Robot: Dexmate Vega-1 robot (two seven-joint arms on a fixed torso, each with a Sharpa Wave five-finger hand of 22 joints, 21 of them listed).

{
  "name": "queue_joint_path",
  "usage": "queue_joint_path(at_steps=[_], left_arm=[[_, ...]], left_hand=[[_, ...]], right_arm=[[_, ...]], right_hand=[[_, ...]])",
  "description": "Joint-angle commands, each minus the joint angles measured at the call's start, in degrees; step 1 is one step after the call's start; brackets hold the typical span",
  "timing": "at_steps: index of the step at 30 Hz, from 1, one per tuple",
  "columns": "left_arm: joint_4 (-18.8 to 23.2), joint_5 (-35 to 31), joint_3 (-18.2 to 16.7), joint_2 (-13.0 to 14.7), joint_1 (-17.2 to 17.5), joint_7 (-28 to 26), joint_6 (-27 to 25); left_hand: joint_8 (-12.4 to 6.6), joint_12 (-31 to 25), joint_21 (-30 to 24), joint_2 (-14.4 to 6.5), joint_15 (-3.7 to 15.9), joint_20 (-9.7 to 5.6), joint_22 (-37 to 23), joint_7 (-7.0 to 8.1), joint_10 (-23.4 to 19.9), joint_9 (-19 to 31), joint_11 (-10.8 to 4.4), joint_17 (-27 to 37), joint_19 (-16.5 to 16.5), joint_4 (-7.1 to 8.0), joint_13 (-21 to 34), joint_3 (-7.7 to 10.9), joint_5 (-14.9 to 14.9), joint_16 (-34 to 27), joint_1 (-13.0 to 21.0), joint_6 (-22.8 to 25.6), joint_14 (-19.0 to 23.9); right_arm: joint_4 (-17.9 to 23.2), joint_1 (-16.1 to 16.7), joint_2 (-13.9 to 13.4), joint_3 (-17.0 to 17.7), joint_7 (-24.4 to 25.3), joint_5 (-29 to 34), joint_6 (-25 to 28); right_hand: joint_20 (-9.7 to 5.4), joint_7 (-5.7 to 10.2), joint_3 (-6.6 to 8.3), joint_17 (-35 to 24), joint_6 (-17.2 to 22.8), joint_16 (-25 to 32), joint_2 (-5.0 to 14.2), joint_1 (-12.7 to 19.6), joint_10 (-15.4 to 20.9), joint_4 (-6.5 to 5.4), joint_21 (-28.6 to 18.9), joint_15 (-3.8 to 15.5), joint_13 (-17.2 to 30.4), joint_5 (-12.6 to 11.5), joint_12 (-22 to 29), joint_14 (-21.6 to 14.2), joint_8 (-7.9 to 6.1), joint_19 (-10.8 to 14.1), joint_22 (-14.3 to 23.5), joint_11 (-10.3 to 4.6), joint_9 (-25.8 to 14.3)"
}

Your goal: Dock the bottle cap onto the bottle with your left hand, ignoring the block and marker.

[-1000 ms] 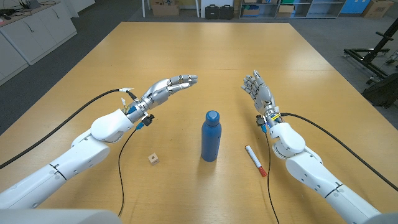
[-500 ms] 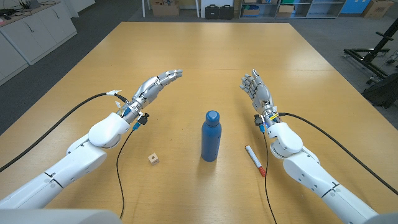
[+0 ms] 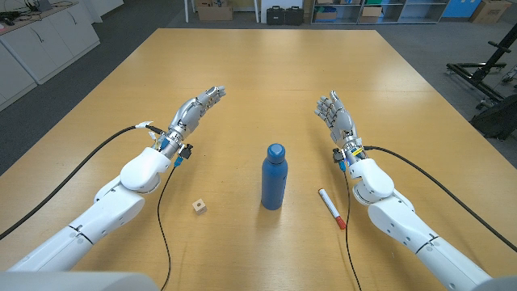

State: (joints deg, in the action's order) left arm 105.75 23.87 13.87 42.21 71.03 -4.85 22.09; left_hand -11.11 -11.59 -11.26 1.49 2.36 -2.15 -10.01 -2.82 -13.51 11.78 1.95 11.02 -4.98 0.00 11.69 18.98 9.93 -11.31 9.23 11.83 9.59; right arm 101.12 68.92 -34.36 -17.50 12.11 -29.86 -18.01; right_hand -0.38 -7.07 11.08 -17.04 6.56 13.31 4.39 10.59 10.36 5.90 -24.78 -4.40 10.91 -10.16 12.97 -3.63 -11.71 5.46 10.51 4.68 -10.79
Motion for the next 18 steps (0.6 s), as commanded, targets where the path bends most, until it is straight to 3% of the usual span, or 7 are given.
queue_joint_path(at_steps=[1, 7, 10, 18], left_arm=[[-4.12, 2.19, 0.92, -3.05, -2.26, -0.70, -0.20], [-6.22, 1.45, 1.67, -4.78, -3.98, -1.97, 0.17], [-7.09, 1.13, 2.09, -5.28, -4.88, -2.37, -0.15], [-10.94, 2.22, 4.14, -7.31, -7.92, -1.15, -0.34]], left_hand=[[0.20, 0.05, -0.44, -0.13, 0.38, -0.37, -0.18, 0.24, 0.43, 0.09, -0.03, 0.06, -0.90, -0.10, -0.05, -0.07, 0.17, 0.00, -0.67, -0.59, -0.08], [0.69, 0.34, -0.60, 0.02, 0.28, -0.41, -0.14, 1.13, 1.33, -0.04, -0.09, -0.06, -1.76, -0.39, -0.13, -0.16, 0.27, 0.11, -1.04, -2.68, -0.33], [0.73, 0.37, -0.66, 0.14, 0.66, -1.29, -0.12, 1.04, 1.49, -0.10, -0.66, -0.12, -2.19, -0.55, -0.18, -0.21, 0.29, 0.14, -1.21, -3.37, -0.41], [0.70, 0.56, -0.37, 0.32, 0.66, -1.62, -0.10, 0.59, 2.14, -0.19, -0.89, -0.19, -1.82, -0.83, -0.25, -0.28, 0.32, 0.35, -1.38, -4.20, -0.99]], right_arm=[[-3.51, -1.70, 0.91, -0.56, -2.33, -1.06, -1.36], [-5.57, -3.79, 1.09, -1.14, -3.33, -0.36, -1.73], [-6.29, -4.55, 1.20, -1.30, -3.69, -0.56, -1.51], [-9.17, -6.37, 1.73, -1.47, -4.99, -1.82, -1.42]], right_hand=[[0.37, -0.33, -0.28, -0.04, 0.16, 0.19, 0.47, 0.43, -0.01, 0.10, 0.22, -0.30, 0.21, -0.07, 0.09, 0.16, -0.06, 0.21, 0.23, 0.25, -0.32], [0.39, -0.41, -0.33, -0.05, -0.38, -0.13, 0.49, 0.37, -1.11, 0.05, 0.54, -0.74, 0.22, -0.06, -0.37, 0.91, 0.19, -0.17, 0.24, 0.65, -0.33], [0.40, -0.41, -0.35, -0.05, -0.41, -0.19, 0.49, 0.36, -1.18, 0.04, 0.60, -0.69, 0.22, -0.05, -0.40, 1.05, 0.21, -0.21, 0.24, 0.57, -0.33], [0.47, -0.45, -0.36, -0.06, -0.47, -0.18, 0.52, 0.34, -1.11, 0.02, 0.71, -0.69, 0.23, -0.05, -0.37, 1.03, 0.24, -0.27, 0.24, 0.59, -0.33]])
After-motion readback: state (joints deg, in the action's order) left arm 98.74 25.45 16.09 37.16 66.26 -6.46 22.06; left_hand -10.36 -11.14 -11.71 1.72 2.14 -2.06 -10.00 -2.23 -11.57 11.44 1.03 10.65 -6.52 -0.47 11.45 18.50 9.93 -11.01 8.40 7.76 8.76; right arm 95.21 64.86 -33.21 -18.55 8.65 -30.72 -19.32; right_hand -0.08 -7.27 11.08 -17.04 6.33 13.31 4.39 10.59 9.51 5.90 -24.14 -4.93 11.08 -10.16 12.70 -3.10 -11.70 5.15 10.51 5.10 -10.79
